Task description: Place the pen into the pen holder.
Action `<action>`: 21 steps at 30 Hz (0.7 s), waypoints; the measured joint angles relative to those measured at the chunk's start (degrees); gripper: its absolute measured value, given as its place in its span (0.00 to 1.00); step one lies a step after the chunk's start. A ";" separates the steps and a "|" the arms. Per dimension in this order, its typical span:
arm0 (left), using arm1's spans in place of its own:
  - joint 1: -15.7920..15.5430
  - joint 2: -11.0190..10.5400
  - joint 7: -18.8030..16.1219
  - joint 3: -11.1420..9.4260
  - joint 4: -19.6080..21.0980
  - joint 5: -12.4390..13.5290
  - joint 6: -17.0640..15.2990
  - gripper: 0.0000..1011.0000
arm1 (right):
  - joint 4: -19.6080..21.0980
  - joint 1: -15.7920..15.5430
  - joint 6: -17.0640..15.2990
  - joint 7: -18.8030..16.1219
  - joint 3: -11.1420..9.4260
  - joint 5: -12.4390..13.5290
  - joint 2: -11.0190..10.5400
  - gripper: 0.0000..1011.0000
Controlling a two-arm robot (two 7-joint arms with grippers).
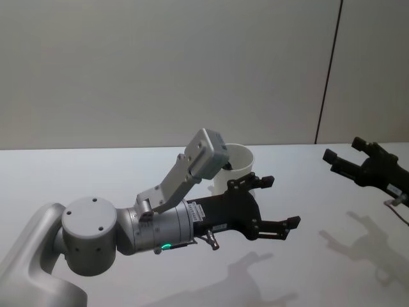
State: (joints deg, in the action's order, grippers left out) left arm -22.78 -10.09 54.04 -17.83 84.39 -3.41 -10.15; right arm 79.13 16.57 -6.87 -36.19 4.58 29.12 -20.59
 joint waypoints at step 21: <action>0.86 -1.15 -5.05 -0.78 0.80 -0.75 0.87 0.99 | 4.51 -3.53 0.69 5.65 1.32 -2.03 0.03 0.99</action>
State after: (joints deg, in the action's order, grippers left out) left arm -21.92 -11.23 48.98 -18.61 85.18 -4.16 -9.28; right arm 83.64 13.04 -6.18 -30.55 5.90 27.09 -20.56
